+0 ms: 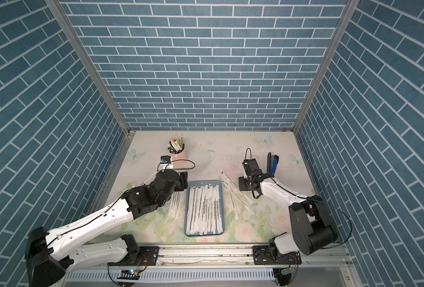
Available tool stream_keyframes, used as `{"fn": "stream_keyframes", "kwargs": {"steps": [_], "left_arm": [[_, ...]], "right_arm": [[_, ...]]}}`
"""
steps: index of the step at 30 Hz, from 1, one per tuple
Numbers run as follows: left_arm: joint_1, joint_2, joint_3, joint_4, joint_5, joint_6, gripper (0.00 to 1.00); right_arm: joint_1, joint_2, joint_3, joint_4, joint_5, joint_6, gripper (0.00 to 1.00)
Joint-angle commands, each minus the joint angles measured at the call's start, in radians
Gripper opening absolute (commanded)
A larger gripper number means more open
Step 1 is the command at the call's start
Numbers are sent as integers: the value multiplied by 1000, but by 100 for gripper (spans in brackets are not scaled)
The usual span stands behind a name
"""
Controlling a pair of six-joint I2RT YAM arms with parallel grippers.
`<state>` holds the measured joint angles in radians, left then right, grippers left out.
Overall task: Put the straws into the storage box
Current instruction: Place the straw in the storage box, then pick up the straw from the center of the board.
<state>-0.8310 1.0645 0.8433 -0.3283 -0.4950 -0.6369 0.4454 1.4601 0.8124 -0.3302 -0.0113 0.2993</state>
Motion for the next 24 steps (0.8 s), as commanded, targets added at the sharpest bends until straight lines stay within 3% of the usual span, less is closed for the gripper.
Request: {"fn": "stream_keyframes", "kwargs": {"steps": [1,4,12,18,24], "left_arm": [[119,-60,-69,79,130,126,74],[202,-52,-85,104,264,124,74],[227,17,-130,157,399,157,74],[233,-10,-185,225,450,167,66],[280,7,-175,246,637,161,65]], "right_arm": [[26,68,66,-60,-36,-86,38],[58,123,93,-68,-19,-104,40],[87,208,145,-78,26,-139,41],[87,237,142,-76,53,-150,28],[94,236,141,-84,88,-156,15]]}}
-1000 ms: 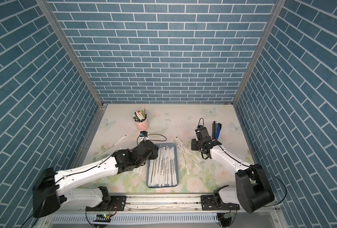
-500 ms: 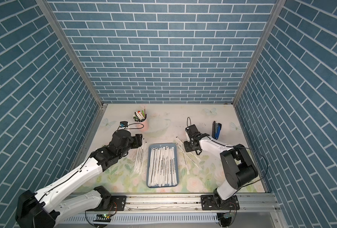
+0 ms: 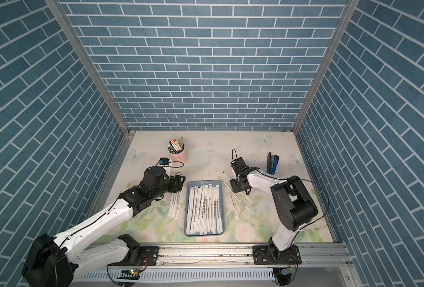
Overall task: Put the straws into the storage box
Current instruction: Pick up the straw from the center of the board.
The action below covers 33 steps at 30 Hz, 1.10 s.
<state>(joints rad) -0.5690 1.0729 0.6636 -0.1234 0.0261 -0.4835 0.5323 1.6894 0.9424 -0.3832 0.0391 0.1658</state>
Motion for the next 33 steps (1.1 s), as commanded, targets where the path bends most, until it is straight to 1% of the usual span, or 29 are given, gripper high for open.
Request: {"fn": "stream_keyframes", "kwargs": {"steps": [1,3,6,8,10,13,17,20,22,24,27,28,30,32,33], "left_arm": [[22,6,12,42,148,15,65],[30,16,26,42,204,23,65],[49,24,37,58,292,33,65],[71,29,37,77,373,32,64],[94,27,30,116,470,18,63],[111,21,20,173,583,-13,62],[130,13,3,238,676,-58,62],[163,15,-16,284,738,-99,61],[191,12,-31,316,772,-135,61],[209,14,-29,298,772,-139,60],[228,13,-32,269,769,-133,59],[237,14,-43,289,790,-144,58],[257,6,-82,378,845,-207,56],[273,-1,-108,427,870,-250,53],[281,-3,-117,433,877,-261,49]], "right_arm": [[16,-2,9,-30,53,-26,12],[28,-18,10,-39,74,-29,8],[47,-52,9,-40,94,-34,6],[55,-75,12,-46,103,-34,5],[61,-100,15,-56,116,-28,4],[64,-135,21,-69,120,-15,3],[74,-182,30,-75,99,26,3],[107,-226,23,-45,27,115,3],[139,-258,-2,-2,-12,202,2],[180,-289,-35,53,-31,290,1],[277,-314,-67,123,6,427,0],[315,-316,-73,140,27,468,0],[380,-319,-78,164,72,542,0],[438,-322,-84,188,115,608,0],[467,-324,-89,199,131,640,0]]}}
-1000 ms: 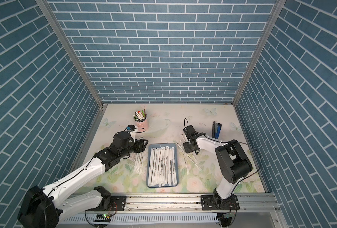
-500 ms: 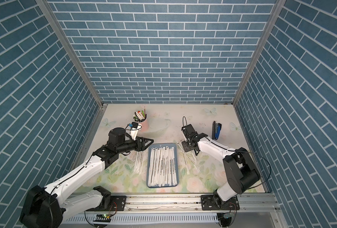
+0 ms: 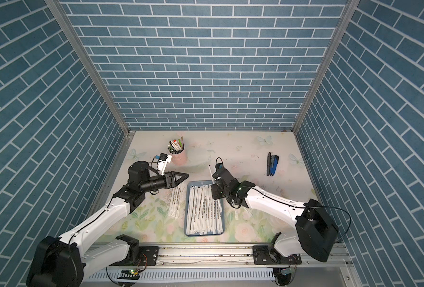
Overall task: Put the straws into the storage box
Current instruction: Place the straw in the storage box.
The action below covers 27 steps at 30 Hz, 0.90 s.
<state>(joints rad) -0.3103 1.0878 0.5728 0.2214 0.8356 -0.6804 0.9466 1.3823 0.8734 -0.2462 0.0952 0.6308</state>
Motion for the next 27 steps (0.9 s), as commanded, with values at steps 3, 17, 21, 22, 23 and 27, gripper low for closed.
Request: {"fn": "stream_keyframes", "kwargs": {"steps": [3,17,21,22,23,27], "left_arm": [[41,-25,-59,143,105,-114,36],[69,-79,-91,-278,-254,111,58],[11,-131,-108,-282,-356,117,63],[-6,-138,-109,-290,-393,116,64],[-28,-146,-113,-299,-441,112,64],[-87,-167,-151,-268,-498,70,65]], "right_arm": [[119,-13,-24,91,109,243,0],[235,92,-32,113,157,381,0],[232,136,-13,111,150,410,0],[231,147,-8,115,145,420,0],[231,159,-3,110,144,436,0],[234,202,20,96,127,486,0]]}}
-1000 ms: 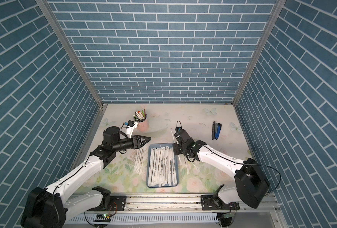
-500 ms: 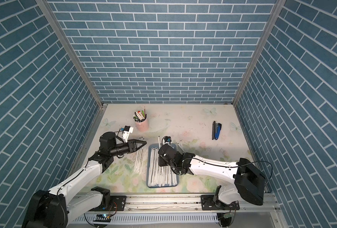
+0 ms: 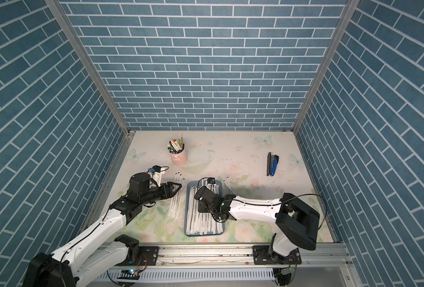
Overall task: Put the straws into the storage box
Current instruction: Place the straw in the storage box.
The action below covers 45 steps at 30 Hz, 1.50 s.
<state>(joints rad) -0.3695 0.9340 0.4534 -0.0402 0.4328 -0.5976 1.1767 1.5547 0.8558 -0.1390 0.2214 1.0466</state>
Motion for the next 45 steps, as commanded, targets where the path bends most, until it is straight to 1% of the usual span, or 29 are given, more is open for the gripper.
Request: {"fn": "stream_keyframes", "kwargs": {"steps": [1,8,13,18,26,29,35,37,40,42,45], "left_arm": [[-37,-15,-40,6,-99,-23,64],[-68,-21,-52,36,-127,-43,64],[-69,-30,-33,17,-150,-36,64],[-70,-34,-26,14,-156,-33,64],[-70,-26,-9,-1,-180,-38,64],[-69,-32,3,-41,-215,-35,64],[-70,-6,53,-158,-344,-15,60],[-68,21,91,-205,-410,12,57],[-66,58,117,-241,-485,33,54],[-60,94,126,-230,-497,43,51],[-60,191,147,-195,-484,66,43]], "right_arm": [[6,42,47,-18,-6,72,0],[30,109,131,-69,-7,80,1],[35,161,168,-97,-42,94,3],[35,183,173,-112,-78,108,4],[26,249,218,-119,-129,81,9],[22,257,218,-114,-142,81,14],[18,217,217,-116,-115,57,28],[2,188,222,-110,-115,19,33],[-27,124,224,-108,-125,-47,37],[-55,76,218,-128,-128,-83,37],[-115,-2,194,-146,-100,-149,37]]}}
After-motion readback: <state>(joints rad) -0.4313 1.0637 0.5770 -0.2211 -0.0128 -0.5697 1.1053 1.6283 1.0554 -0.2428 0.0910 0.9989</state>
